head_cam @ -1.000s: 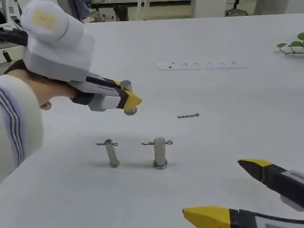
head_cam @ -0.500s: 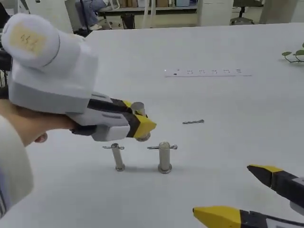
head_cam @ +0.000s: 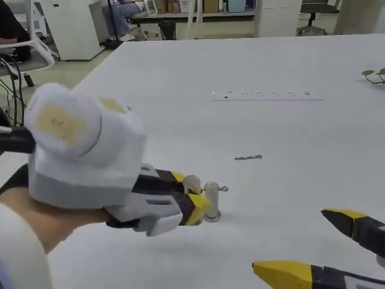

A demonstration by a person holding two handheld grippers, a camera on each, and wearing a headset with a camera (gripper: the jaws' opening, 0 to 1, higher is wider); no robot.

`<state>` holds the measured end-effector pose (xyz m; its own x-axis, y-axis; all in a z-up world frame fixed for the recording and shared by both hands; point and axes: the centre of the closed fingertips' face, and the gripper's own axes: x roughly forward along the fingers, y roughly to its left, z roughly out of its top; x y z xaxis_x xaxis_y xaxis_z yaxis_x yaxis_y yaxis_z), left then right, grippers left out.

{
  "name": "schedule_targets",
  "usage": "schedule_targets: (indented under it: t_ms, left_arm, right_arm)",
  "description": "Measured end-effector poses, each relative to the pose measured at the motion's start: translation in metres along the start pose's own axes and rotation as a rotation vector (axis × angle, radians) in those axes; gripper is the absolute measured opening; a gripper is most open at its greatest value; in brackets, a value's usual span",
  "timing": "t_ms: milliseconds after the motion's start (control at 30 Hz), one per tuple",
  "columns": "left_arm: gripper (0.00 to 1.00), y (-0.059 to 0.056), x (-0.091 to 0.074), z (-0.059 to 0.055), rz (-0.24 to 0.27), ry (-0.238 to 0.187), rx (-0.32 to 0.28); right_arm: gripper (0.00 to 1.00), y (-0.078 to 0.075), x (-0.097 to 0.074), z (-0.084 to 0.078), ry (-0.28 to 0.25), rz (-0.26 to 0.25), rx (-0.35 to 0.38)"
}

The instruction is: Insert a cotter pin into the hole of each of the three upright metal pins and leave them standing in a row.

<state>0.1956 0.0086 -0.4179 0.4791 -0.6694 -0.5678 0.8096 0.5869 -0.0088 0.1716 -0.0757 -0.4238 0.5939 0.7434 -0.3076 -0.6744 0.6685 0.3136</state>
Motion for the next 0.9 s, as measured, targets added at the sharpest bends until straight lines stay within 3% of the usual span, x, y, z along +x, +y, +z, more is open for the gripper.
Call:
schedule_targets:
  t_ms: [300, 900]
  left_arm:
    - [0.1, -0.014, 0.018, -0.024, -0.017, 0.05, 0.029]
    - [0.1, -0.032, 0.037, -0.039, -0.054, 0.07, 0.024]
  right_arm:
    - [0.94, 0.001, 0.001, -0.001, 0.002, 0.0, -0.004]
    - [0.94, -0.002, -0.005, -0.013, 0.037, -0.007, -0.011]
